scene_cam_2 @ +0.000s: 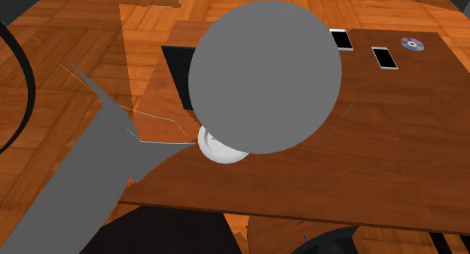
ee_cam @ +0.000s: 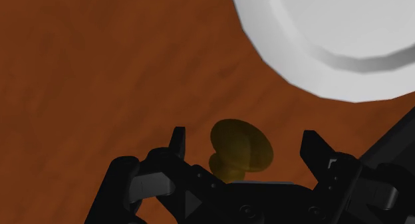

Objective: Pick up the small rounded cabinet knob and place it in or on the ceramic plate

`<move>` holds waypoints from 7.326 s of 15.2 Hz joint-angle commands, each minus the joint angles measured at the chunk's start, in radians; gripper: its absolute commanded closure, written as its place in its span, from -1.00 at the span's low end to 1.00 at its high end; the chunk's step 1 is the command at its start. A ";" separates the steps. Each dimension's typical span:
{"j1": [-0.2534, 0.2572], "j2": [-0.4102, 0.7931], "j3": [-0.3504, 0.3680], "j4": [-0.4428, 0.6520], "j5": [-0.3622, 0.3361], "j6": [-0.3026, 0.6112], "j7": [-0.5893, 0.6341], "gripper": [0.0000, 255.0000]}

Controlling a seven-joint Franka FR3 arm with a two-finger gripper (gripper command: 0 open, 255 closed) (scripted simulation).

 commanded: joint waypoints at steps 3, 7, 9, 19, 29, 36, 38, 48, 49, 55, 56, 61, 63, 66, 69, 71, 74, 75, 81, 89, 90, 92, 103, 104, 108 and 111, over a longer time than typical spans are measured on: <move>0.000 0.001 0.000 0.000 -0.001 0.002 0.000 -1.00; 0.000 0.001 0.000 0.000 0.000 0.001 0.000 1.00; 0.000 0.001 0.000 0.000 0.000 0.001 0.000 1.00; 0.027 0.032 -0.029 0.163 0.040 -0.126 0.148 -1.00; 0.040 0.110 -0.048 0.184 0.026 -0.070 0.184 -1.00; 0.040 0.110 -0.048 0.184 0.026 -0.070 0.184 1.00; 0.040 0.110 -0.048 0.184 0.026 -0.070 0.184 1.00; 0.036 0.079 -0.042 0.182 0.034 -0.099 0.179 1.00; 0.034 0.069 -0.040 0.182 0.037 -0.109 0.177 1.00; 0.027 0.013 -0.030 0.187 0.053 -0.169 0.167 1.00; 0.026 0.004 -0.029 0.189 0.055 -0.180 0.165 1.00; 0.021 -0.039 -0.022 0.200 0.068 -0.233 0.157 1.00; 0.028 -0.067 -0.015 0.164 0.073 -0.224 0.171 1.00; 0.052 -0.137 0.007 0.060 0.084 -0.190 0.215 1.00; 0.079 -0.203 0.031 -0.032 0.099 -0.162 0.260 1.00; 0.098 -0.244 0.050 -0.088 0.111 -0.146 0.292 1.00; 0.129 -0.303 0.080 -0.164 0.131 -0.126 0.340 1.00; 0.140 -0.321 0.091 -0.188 0.139 -0.120 0.357 1.00; 0.172 -0.335 0.120 -0.254 0.144 -0.067 0.416 1.00; 0.181 -0.237 0.105 -0.267 0.085 0.038 0.457 1.00; 0.183 -0.224 0.102 -0.268 0.076 0.051 0.463 1.00; 0.188 -0.191 0.093 -0.268 0.055 0.082 0.477 1.00; 0.188 -0.193 0.093 -0.268 0.056 0.081 0.476 -1.00; 0.188 -0.192 0.093 -0.268 0.056 0.081 0.476 -1.00; 0.177 -0.254 0.110 -0.263 0.096 0.017 0.449 -1.00; 0.170 -0.307 0.119 -0.253 0.128 -0.042 0.426 -1.00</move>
